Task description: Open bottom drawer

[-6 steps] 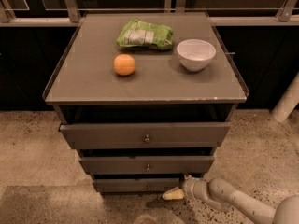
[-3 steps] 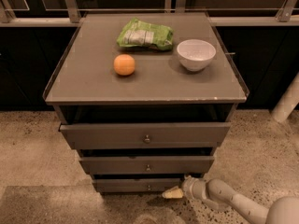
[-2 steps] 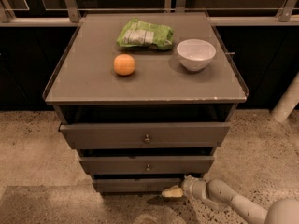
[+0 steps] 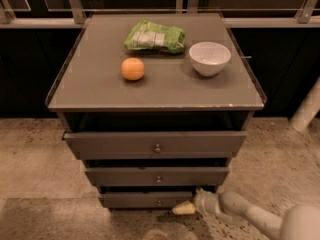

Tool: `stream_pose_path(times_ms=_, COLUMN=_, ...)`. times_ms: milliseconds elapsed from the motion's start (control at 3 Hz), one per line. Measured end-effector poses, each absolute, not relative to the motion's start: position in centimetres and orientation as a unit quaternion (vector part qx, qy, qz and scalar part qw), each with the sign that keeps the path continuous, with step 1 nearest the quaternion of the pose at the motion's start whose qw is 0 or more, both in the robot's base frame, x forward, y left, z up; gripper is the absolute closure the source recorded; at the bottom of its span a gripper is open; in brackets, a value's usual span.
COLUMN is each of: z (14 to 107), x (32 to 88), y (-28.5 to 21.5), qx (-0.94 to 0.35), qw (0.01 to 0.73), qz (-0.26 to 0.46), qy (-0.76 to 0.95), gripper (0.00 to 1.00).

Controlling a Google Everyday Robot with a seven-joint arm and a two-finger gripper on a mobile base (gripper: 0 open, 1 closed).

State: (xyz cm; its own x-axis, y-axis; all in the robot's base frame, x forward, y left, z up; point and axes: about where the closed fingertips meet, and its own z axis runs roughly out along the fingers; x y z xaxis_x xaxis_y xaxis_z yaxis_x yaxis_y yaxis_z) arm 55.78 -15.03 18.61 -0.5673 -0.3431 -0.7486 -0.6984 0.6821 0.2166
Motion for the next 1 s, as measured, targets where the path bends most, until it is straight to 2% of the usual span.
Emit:
stream_pose_path(times_ms=333, z=19.0, x=55.7, y=-15.0, qx=-0.308, qw=0.348, qz=0.255, qy=0.848, gripper=0.0)
stream_pose_path(times_ms=667, z=19.8, x=52.5, y=-13.3, qx=-0.333, qw=0.287, qz=0.292, qy=0.849, gripper=0.0)
stream_pose_path(times_ms=1000, z=19.9, x=51.0, y=-13.4, qx=-0.339, qw=0.262, qz=0.304, qy=0.851, gripper=0.0)
